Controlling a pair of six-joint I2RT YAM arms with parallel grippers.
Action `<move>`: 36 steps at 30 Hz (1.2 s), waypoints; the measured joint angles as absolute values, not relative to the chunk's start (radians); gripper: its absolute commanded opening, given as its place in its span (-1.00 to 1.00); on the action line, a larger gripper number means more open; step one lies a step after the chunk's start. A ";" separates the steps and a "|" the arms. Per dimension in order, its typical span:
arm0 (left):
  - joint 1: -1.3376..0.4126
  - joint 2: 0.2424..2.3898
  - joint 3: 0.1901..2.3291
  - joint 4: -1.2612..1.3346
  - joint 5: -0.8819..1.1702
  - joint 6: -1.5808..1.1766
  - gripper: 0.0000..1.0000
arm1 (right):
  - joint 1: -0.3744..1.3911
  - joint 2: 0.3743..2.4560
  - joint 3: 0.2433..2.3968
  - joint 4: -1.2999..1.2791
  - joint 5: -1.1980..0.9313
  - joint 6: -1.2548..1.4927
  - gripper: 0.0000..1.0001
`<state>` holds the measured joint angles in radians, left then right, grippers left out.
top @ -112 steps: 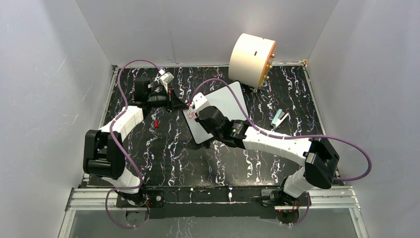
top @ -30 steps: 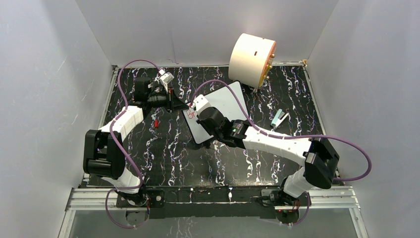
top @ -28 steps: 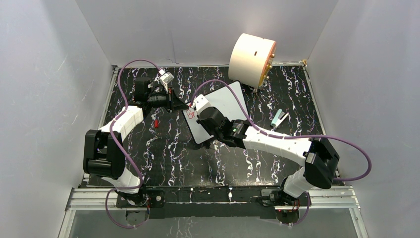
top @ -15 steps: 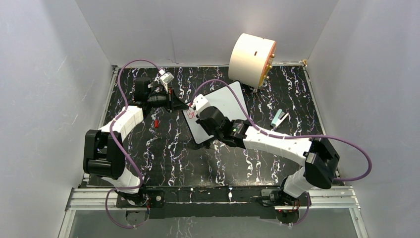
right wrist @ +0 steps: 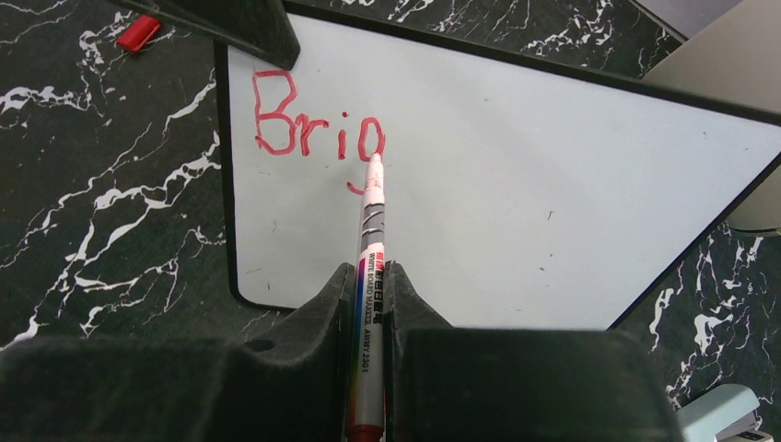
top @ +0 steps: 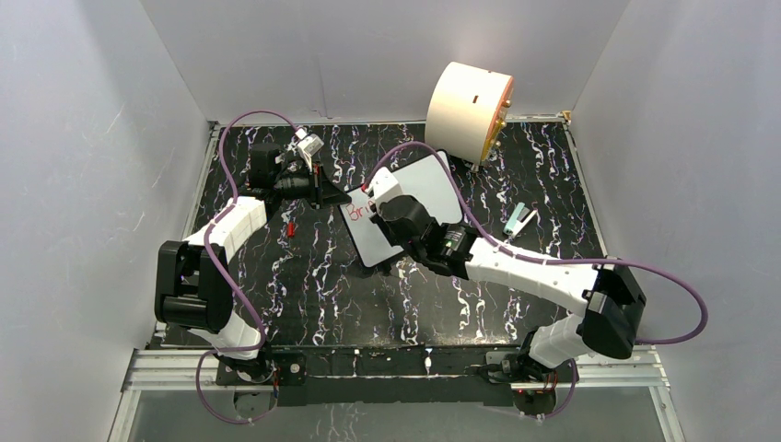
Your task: Write a sentence on the whiteboard
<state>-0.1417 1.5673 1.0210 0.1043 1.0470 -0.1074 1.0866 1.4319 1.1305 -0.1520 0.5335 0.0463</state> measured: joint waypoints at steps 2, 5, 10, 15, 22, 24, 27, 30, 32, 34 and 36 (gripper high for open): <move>-0.142 1.567 1.021 0.104 1.047 -0.107 -1.00 | 1.085 1.431 1.131 -0.142 0.545 0.044 -1.00; -0.142 1.567 1.021 0.104 1.047 -0.107 -1.00 | 1.080 1.431 1.131 -0.126 0.553 0.034 -1.00; -0.142 1.567 1.021 0.104 1.047 -0.106 -1.00 | 1.071 1.433 1.131 -0.093 0.566 0.019 -1.00; -0.142 1.567 1.021 0.104 1.047 -0.105 -1.00 | 1.063 1.454 1.136 -0.073 0.566 0.015 -1.00; -0.142 1.567 1.021 0.104 1.047 -0.105 -1.00 | 1.054 1.477 1.140 -0.071 0.562 -0.012 -1.00; -0.142 1.567 1.021 0.104 1.047 -0.105 -1.00 | 1.053 1.477 1.143 -0.071 0.561 -0.016 -1.00; -0.142 1.567 1.021 0.104 1.047 -0.105 -1.00 | 1.049 1.478 1.151 -0.066 0.560 -0.023 -1.00; -0.142 1.567 1.021 0.104 1.047 -0.105 -1.00 | 1.049 1.478 1.156 -0.049 0.556 -0.028 -1.00; -0.142 1.567 1.021 0.104 1.047 -0.105 -1.00 | 1.048 1.479 1.158 -0.042 0.553 -0.030 -1.00; -0.142 1.567 1.021 0.104 1.047 -0.105 -1.00 | 1.048 1.479 1.158 -0.041 0.550 -0.031 -1.00; -0.142 1.567 1.021 0.104 1.047 -0.105 -1.00 | 1.048 1.481 1.159 -0.042 0.548 -0.031 -1.00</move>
<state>-0.1417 1.5673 1.0210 0.1040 1.0470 -0.1047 1.0481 1.4815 1.1591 -0.0418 0.5480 -0.0307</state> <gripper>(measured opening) 0.068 0.200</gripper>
